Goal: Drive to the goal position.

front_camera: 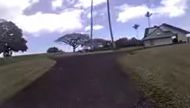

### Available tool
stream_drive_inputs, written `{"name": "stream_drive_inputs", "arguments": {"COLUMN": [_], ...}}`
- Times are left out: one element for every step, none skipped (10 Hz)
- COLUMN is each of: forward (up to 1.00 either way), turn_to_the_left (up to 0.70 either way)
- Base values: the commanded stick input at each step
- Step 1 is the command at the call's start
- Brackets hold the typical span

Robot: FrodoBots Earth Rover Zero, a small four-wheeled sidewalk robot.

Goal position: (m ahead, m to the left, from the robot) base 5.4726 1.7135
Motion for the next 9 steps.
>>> {"name": "stream_drive_inputs", "arguments": {"forward": [0.5, 0.5, 0.5, 0.5, 0.5, 0.5, 0.5, 0.5, 0.5], "turn_to_the_left": [0.0, 0.0, 0.0, 0.0, 0.0, 0.0, 0.0, 0.0, 0.0]}}
